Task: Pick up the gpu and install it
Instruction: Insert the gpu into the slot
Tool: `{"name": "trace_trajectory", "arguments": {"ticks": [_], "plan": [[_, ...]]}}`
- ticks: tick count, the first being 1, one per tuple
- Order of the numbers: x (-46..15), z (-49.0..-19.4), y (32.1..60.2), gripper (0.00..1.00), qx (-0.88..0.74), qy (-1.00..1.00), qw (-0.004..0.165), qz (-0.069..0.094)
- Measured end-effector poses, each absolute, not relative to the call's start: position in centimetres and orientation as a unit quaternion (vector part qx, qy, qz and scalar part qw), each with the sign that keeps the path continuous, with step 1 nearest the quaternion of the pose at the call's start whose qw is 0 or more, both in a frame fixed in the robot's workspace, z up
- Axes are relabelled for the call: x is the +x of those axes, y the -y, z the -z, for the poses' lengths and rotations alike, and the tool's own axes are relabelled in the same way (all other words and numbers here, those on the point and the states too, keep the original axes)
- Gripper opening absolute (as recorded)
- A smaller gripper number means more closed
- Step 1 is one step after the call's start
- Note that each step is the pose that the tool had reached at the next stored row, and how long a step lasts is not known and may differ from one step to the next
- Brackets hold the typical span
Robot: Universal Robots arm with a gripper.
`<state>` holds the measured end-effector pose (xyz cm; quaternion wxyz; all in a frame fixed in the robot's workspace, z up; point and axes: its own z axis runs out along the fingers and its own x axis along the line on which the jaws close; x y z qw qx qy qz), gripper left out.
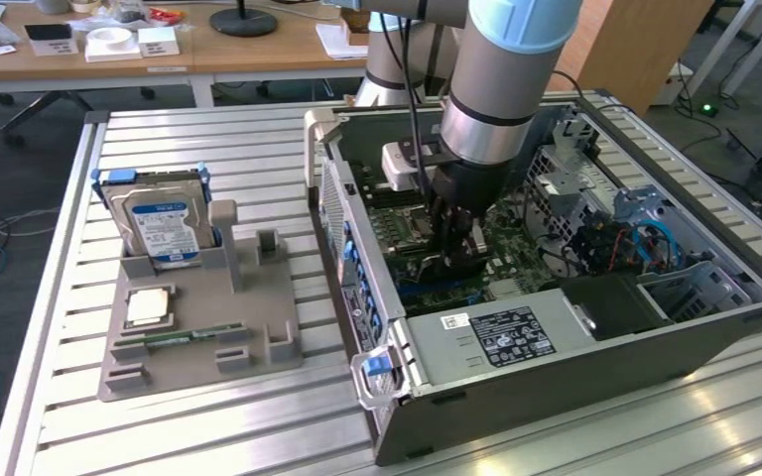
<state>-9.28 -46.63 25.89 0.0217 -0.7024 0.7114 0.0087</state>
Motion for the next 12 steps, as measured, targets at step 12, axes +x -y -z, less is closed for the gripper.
{"name": "trace_trajectory", "arguments": {"ticks": [12], "plan": [[-9.29,-25.89,46.63,0.25,-0.702,-0.711,0.022,-0.009]]}}
